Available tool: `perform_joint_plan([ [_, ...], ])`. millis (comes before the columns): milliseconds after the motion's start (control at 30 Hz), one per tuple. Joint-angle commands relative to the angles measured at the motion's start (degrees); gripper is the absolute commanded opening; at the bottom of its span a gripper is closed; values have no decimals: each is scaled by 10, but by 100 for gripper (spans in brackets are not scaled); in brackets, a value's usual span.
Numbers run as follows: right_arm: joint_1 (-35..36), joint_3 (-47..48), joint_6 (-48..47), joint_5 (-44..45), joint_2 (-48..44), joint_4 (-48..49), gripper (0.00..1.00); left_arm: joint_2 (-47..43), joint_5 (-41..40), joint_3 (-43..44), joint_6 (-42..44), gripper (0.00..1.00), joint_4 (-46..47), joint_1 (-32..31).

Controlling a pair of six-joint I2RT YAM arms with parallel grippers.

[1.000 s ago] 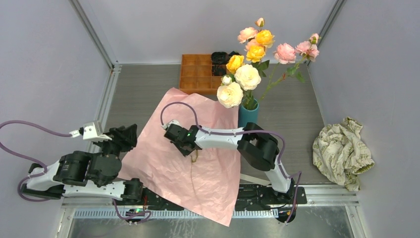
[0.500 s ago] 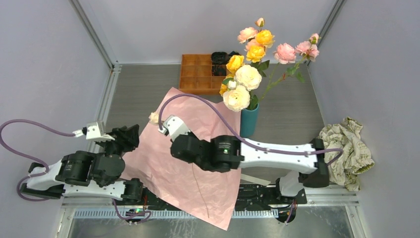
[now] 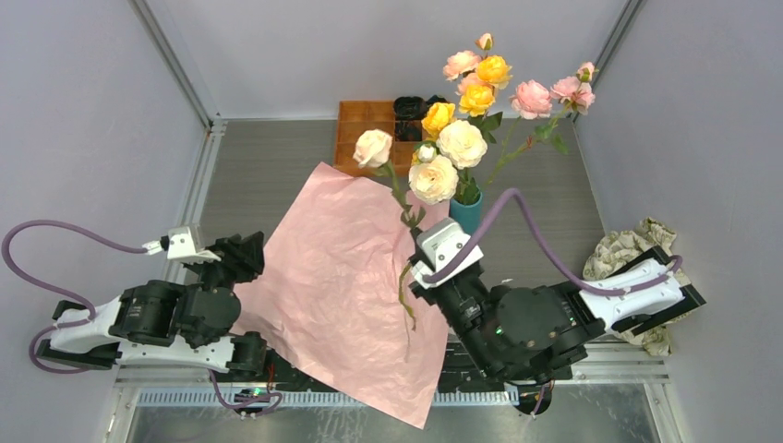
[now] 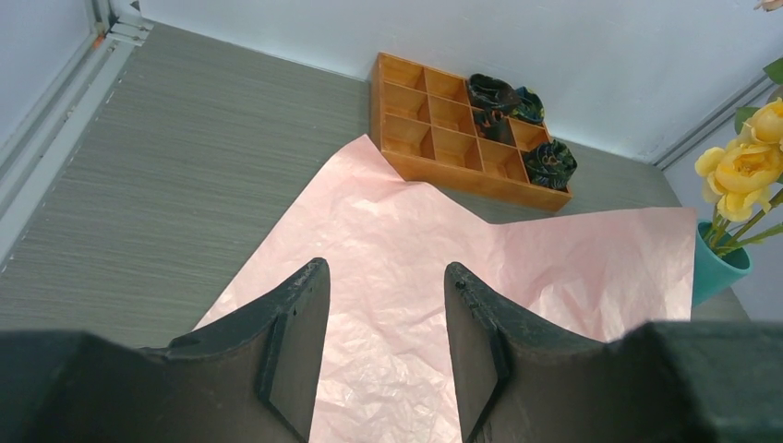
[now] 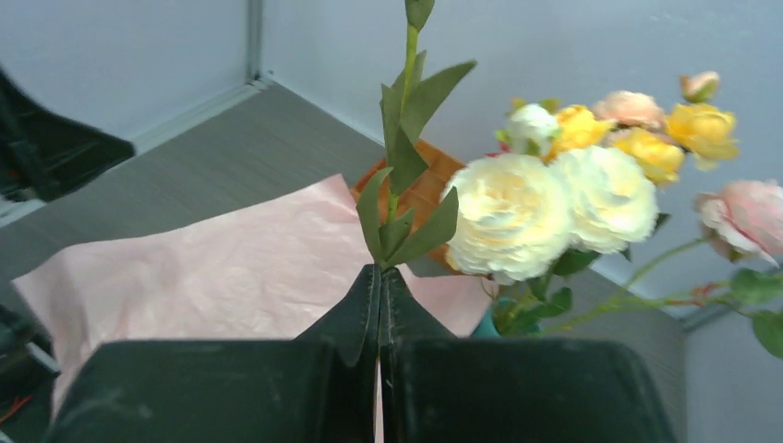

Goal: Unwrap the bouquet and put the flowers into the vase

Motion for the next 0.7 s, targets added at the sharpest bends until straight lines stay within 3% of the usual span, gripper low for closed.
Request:
perform_joint_plan([
  [0, 3, -73, -413, 127, -21, 501, 1, 9, -24, 17, -6, 49, 26, -1],
  [300, -20, -74, -491, 56, -99, 614, 1, 3, -27, 12, 4, 49, 39, -2],
  [533, -133, -38, -493, 40, -140, 574, 1, 19, -36, 8, 12, 49, 56, -1],
  [667, -161, -37, -454, 28, -174, 532, 1, 31, -40, 10, 21, 49, 69, -1],
])
